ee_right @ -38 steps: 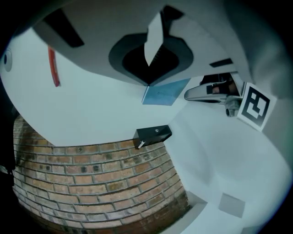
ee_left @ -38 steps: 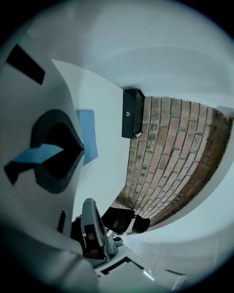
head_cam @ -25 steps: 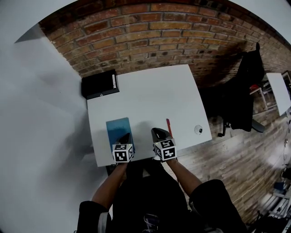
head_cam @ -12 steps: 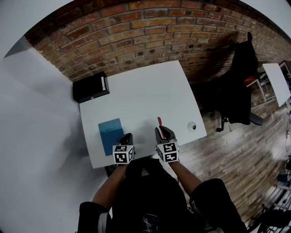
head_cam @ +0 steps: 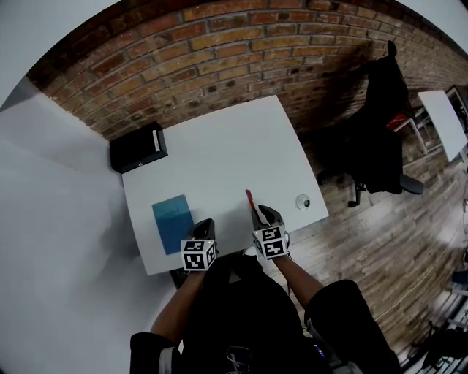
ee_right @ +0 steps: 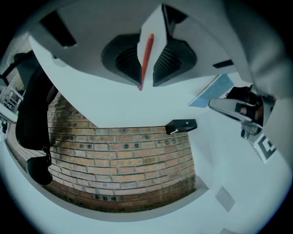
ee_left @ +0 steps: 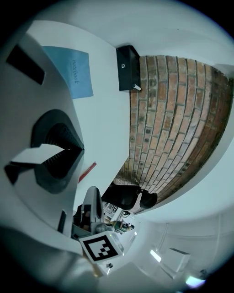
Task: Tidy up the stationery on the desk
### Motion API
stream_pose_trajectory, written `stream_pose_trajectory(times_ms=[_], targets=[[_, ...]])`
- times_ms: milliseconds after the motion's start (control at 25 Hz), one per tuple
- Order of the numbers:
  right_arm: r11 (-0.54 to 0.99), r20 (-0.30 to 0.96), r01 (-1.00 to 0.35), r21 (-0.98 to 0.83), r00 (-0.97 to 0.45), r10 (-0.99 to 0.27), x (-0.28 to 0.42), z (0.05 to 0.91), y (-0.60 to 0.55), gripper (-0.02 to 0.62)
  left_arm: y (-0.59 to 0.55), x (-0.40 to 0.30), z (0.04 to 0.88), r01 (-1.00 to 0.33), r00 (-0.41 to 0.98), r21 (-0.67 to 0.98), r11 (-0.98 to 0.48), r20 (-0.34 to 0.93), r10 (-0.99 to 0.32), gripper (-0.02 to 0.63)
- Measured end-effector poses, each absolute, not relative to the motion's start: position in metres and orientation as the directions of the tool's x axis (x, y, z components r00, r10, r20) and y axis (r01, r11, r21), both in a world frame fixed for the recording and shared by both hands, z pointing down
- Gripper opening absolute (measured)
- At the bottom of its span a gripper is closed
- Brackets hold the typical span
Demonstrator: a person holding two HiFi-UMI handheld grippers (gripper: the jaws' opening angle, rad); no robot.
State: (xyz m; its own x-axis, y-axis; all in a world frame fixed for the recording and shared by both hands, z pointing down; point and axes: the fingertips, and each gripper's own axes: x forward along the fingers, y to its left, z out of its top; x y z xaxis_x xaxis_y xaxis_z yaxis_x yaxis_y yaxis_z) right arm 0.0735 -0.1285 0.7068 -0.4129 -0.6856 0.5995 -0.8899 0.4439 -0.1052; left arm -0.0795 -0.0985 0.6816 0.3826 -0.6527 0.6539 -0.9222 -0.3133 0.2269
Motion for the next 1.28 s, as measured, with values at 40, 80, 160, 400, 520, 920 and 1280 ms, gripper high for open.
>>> stream_pose_trajectory(times_ms=[40, 80, 160, 400, 520, 920, 1280], targets=[[0.445, 0.606, -0.889, -0.108, -0.413, -0.679, 0.074, 0.711, -0.127, 0.072, -0.097, -0.080, 0.682, -0.924, 0.378, 0.226, -0.309, 0.657, -0.652, 0.015], [0.446, 0.614, -0.888, -0.109, -0.413, -0.673, 0.074, 0.716, -0.126, 0.072, -0.095, -0.081, 0.682, -0.926, 0.374, 0.225, -0.304, 0.661, -0.651, 0.015], [0.449, 0.635, -0.887, -0.106, -0.408, -0.656, 0.074, 0.724, -0.125, 0.072, -0.091, -0.083, 0.683, -0.930, 0.365, 0.223, -0.293, 0.666, -0.651, 0.015], [0.442, 0.688, -0.891, -0.105, -0.386, -0.615, 0.072, 0.746, -0.124, 0.072, -0.080, -0.102, 0.686, -0.947, 0.320, 0.207, -0.246, 0.684, -0.656, 0.015], [0.436, 0.723, -0.893, -0.106, -0.371, -0.583, 0.075, 0.758, -0.121, 0.072, -0.077, -0.109, 0.687, -0.954, 0.300, 0.200, -0.225, 0.690, -0.658, 0.015], [0.441, 0.773, -0.890, -0.119, -0.362, -0.521, 0.071, 0.776, -0.117, 0.072, -0.065, -0.114, 0.691, -0.965, 0.261, 0.187, -0.182, 0.706, -0.659, 0.015], [0.421, 0.795, -0.892, -0.164, -0.372, -0.479, 0.073, 0.776, -0.116, 0.064, -0.055, -0.113, 0.688, -0.973, 0.231, 0.172, -0.154, 0.710, -0.665, 0.015]])
